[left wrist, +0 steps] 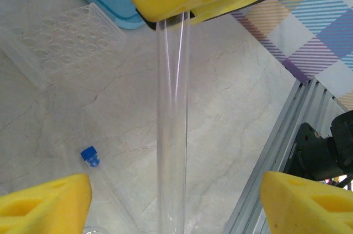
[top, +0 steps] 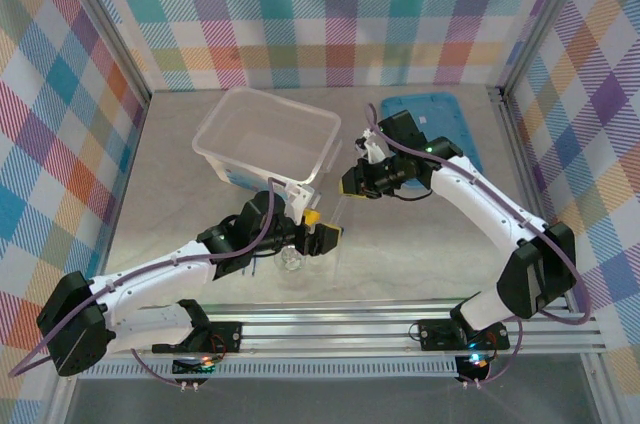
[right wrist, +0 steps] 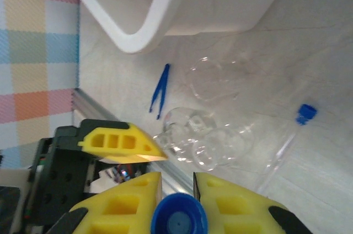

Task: Organize the chemistry lab equipment

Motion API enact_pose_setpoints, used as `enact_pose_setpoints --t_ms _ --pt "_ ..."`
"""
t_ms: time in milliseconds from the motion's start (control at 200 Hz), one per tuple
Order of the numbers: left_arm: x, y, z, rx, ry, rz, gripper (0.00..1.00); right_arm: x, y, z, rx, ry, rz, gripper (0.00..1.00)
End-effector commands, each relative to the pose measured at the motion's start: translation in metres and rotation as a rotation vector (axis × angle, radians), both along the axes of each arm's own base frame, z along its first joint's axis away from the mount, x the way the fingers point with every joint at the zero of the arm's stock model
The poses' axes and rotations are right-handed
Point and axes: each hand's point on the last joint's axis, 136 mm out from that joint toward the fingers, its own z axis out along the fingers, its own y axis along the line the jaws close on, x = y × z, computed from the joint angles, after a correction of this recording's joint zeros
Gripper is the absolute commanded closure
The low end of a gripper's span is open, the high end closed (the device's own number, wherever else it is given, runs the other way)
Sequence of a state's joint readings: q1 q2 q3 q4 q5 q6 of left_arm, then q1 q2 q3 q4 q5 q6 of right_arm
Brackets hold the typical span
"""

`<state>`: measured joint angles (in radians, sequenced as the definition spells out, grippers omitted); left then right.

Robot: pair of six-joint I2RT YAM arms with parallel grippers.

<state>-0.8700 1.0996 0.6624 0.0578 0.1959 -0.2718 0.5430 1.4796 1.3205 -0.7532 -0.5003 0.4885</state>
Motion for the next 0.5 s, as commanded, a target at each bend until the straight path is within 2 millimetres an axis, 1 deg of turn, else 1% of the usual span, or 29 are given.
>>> enact_pose_setpoints --t_ms 0,115,210,310,495 --pt "0.006 0.007 0.003 0.004 -0.016 0.04 0.2 0.008 -0.016 0.019 -0.083 -0.122 -0.049 0.83" --pt "0.013 0.015 0.0 0.038 -0.017 0.088 0.19 0.017 -0.029 0.017 -0.175 -0.187 -0.111 0.83" --pt "0.018 0.023 -0.002 0.065 -0.018 0.126 0.19 0.028 -0.045 0.013 -0.284 -0.236 -0.194 0.83" --pt "0.018 0.023 -0.001 0.088 -0.01 0.124 0.2 0.04 -0.06 0.008 -0.402 -0.295 -0.27 0.83" --pt "0.019 0.029 0.001 0.104 -0.019 0.147 0.2 0.056 -0.074 0.011 -0.502 -0.413 -0.377 0.84"
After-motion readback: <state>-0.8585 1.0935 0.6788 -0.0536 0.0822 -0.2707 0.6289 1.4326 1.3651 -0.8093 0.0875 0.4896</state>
